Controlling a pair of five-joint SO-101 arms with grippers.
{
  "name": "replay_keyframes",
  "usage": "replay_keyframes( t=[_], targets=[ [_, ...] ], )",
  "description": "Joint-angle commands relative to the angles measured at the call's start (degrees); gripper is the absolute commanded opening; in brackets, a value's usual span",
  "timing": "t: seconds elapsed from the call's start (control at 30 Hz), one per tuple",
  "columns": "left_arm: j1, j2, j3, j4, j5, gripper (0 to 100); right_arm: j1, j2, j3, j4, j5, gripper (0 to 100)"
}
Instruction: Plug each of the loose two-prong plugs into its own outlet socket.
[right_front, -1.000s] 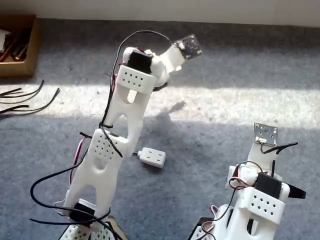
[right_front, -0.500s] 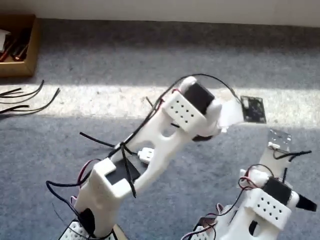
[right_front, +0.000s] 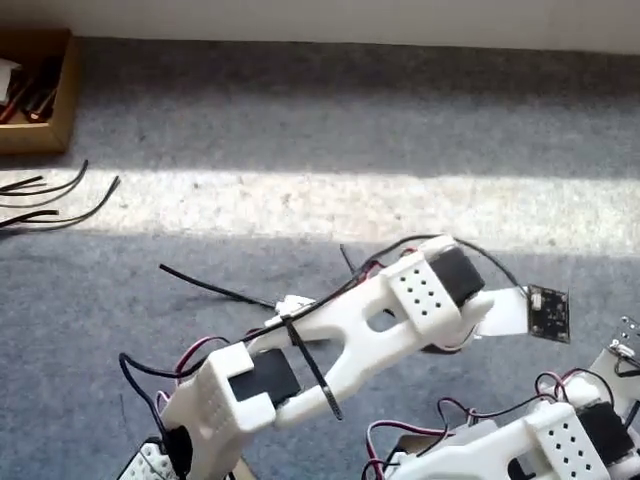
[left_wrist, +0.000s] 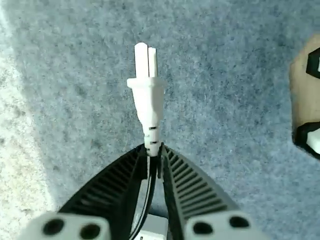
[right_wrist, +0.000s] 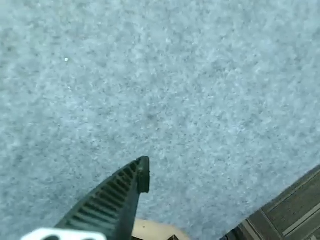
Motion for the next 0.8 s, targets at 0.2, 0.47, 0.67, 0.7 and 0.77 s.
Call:
replay_keyframes(
  t=[0.2,0.47,0.67,0.7,0.77],
  targets=[
    [-3.1,-3.6,-0.8,-0.9,2.1,2,1.0,0.0,0.9,0.0,4.4,66.6],
    [-19.7,-3.5,-1.5,-1.1,3.1,21,0.6,0.0,0.7,0.2,4.7,66.6],
    [-20.7,-3.9,-1.5,0.9,3.0,21,-1.2,0.0,0.6,0.5,4.4,66.6],
    [-21.0,-4.0,-1.5,0.8,3.0,21,-1.3,0.0,0.3,0.5,4.4,66.6],
    [-22.7,-4.2,-2.8,0.7,3.0,21,-3.1,0.1,-2.3,0.5,4.3,66.6]
  ],
)
